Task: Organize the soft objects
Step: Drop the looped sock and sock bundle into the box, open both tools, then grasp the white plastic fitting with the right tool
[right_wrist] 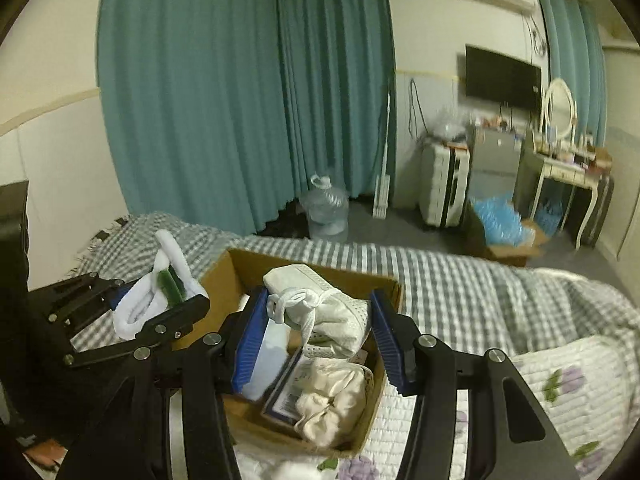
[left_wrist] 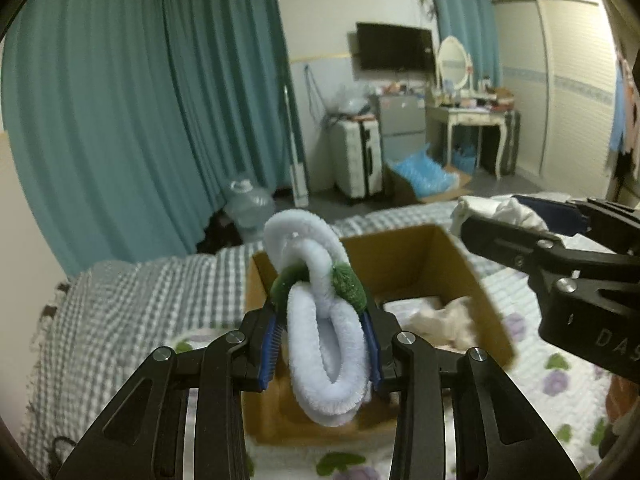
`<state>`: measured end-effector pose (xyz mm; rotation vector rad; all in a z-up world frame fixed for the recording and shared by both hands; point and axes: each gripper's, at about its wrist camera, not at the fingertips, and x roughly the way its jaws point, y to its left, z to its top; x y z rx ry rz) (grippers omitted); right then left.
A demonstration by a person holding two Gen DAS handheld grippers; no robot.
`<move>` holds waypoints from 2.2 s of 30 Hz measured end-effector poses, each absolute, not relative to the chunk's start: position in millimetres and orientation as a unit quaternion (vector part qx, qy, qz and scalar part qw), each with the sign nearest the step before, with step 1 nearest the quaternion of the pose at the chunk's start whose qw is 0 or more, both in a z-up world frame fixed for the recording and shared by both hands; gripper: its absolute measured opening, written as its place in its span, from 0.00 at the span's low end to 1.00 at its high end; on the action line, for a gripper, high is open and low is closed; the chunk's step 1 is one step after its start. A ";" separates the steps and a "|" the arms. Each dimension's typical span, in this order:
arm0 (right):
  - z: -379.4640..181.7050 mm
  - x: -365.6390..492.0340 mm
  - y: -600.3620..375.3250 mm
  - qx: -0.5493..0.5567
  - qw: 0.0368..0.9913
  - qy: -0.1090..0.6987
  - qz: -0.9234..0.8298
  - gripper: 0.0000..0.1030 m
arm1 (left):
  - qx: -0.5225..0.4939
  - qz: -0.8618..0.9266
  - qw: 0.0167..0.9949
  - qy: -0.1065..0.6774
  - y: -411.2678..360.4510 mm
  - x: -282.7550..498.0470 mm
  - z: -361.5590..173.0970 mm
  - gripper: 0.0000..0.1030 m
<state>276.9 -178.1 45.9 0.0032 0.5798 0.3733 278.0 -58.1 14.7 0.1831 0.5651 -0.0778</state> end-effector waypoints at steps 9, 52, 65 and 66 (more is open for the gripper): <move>0.4 321.5 -182.8 0.010 0.936 0.308 0.167 0.66 | 0.089 -0.038 0.948 0.303 -52.6 316.3 -36.1 0.59; 12.9 101.7 -170.4 -0.036 0.925 0.333 0.178 0.98 | 0.054 0.005 0.963 0.263 8.4 109.6 20.2 0.87; -124.4 158.5 -112.2 -0.062 0.878 0.419 0.222 0.78 | 0.036 0.023 0.932 0.359 38.8 155.2 -104.1 0.87; -130.2 162.2 -109.6 -0.063 0.874 0.426 0.224 0.76 | 0.037 0.025 0.929 0.368 41.8 158.5 -111.5 0.87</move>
